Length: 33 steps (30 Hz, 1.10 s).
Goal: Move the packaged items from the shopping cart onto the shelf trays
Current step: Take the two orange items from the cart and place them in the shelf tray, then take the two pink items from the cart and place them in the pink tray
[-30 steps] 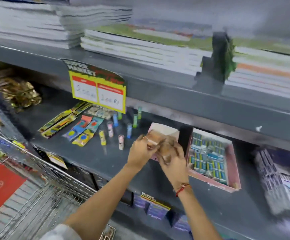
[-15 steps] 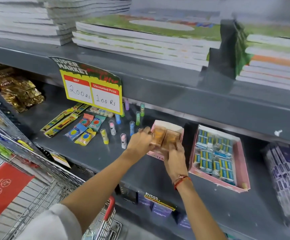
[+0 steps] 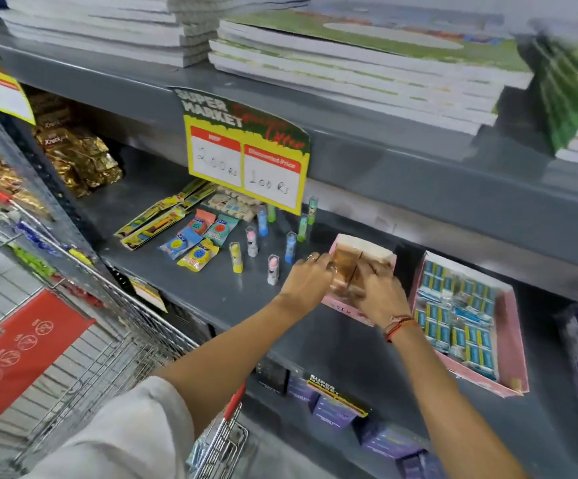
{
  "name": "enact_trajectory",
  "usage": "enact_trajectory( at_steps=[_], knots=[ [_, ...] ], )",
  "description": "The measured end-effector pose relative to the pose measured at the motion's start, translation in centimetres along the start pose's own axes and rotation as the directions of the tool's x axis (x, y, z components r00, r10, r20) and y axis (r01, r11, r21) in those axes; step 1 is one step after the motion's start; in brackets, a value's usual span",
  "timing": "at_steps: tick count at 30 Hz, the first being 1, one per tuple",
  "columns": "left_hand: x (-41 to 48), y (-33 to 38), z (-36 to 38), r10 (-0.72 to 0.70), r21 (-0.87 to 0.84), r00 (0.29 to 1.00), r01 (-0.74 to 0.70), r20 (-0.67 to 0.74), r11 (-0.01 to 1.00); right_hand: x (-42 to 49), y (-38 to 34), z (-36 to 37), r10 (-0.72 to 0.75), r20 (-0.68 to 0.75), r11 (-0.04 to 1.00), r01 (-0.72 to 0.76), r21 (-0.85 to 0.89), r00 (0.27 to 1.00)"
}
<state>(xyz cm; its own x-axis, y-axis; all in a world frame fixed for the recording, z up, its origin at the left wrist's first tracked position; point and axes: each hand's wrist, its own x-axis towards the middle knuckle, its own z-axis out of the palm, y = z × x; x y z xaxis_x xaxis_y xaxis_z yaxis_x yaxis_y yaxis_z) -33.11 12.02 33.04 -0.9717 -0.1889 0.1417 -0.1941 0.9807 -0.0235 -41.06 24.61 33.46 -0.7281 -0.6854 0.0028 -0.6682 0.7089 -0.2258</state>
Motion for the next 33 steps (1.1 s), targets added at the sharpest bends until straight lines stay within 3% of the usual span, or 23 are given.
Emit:
enact_trajectory(
  at_steps=[8,14,17,20,23,26,29,30,33],
  knots=[
    [-0.3,0.2,-0.1,0.044,0.082,0.999,-0.042,-0.018,0.996,0.0,-0.5,-0.8,-0.067,-0.033,0.994,0.064,-0.086,0.997],
    [-0.9,-0.1,0.4,0.057,0.102,0.998,-0.053,-0.032,0.993,-0.6,-1.1,-0.8,-0.027,-0.059,0.999,0.029,0.038,0.998],
    [-2.9,-1.0,-0.9,-0.021,0.017,0.984,0.024,-0.179,1.0,-1.2,-2.8,-1.1,-0.019,-0.161,0.991,0.039,0.126,0.987],
    [-7.3,-3.0,-1.8,-0.145,-0.208,0.897,0.06,-0.419,0.976,-2.1,-6.7,-1.1,-0.164,-0.4,0.966,0.229,0.12,0.902],
    [-13.0,-6.3,-1.5,-0.333,-0.306,0.834,0.21,-0.441,0.929,-3.6,-12.1,-0.1,-0.269,-0.471,0.887,0.407,0.218,0.84],
    [-19.6,-10.2,0.1,-0.571,-0.349,0.763,0.469,-0.303,0.811,-5.1,-17.6,2.8,-0.418,-0.363,0.792,0.529,0.304,0.833],
    [-26.5,-13.0,2.5,-0.754,-0.368,0.64,0.672,-0.147,0.643,-6.4,-22.9,7.1,-0.578,-0.152,0.719,0.589,0.369,0.802],
    [-28.4,-13.5,3.3,-0.801,-0.389,0.584,0.712,-0.135,0.585,-6.7,-24.1,8.6,-0.615,-0.086,0.707,0.597,0.38,0.783],
    [-33.6,-13.9,6.3,-0.943,-0.499,0.328,0.808,-0.06,0.313,-7.8,-28.0,14.2,-0.678,0.151,0.705,0.578,0.411,0.719]
  ],
)
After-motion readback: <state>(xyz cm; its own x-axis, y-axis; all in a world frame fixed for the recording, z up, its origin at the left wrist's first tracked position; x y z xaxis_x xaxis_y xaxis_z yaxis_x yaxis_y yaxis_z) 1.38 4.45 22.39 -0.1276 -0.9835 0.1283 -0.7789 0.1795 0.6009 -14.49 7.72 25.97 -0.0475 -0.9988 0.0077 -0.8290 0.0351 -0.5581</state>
